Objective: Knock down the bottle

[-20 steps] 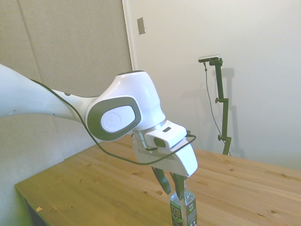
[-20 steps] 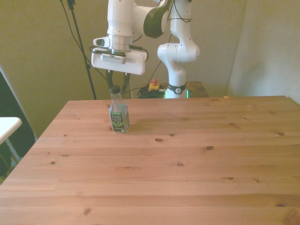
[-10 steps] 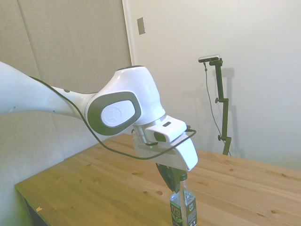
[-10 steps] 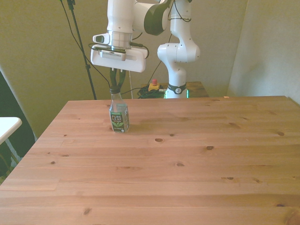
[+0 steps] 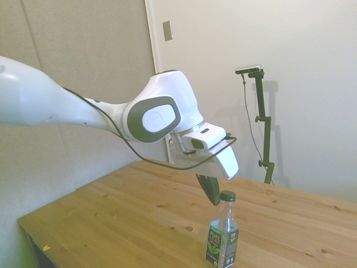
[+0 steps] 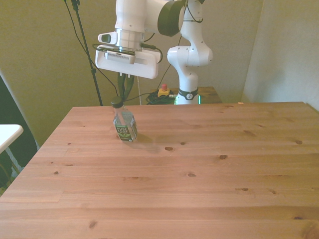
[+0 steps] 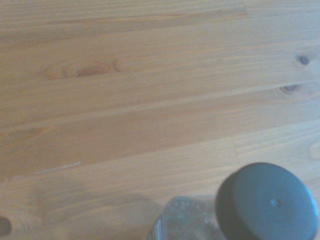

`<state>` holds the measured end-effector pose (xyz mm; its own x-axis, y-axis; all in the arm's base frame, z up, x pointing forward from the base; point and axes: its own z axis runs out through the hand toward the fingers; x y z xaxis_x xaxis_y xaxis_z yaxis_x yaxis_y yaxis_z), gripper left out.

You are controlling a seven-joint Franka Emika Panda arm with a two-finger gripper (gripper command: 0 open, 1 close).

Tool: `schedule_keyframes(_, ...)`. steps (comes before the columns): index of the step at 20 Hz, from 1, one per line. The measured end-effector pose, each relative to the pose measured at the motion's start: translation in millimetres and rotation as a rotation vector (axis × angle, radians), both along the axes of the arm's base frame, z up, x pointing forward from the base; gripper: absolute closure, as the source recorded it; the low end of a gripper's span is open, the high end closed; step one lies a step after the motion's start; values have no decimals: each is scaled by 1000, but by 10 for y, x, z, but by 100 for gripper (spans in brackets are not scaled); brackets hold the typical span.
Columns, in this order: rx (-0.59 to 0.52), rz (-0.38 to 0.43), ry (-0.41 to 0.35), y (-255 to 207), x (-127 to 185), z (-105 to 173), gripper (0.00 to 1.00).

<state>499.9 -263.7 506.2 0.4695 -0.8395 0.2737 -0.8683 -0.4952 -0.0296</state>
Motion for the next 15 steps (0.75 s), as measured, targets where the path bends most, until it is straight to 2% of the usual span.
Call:
schedule_keyframes(4,-6,-39,3,-96,244,-108,100)
schedule_keyframes(8,-22,-70,7,-324,368,-164,100)
schedule_keyframes(12,-28,-99,24,-535,484,-338,100)
schedule_keyframes(15,-11,-117,7,-600,566,-431,100)
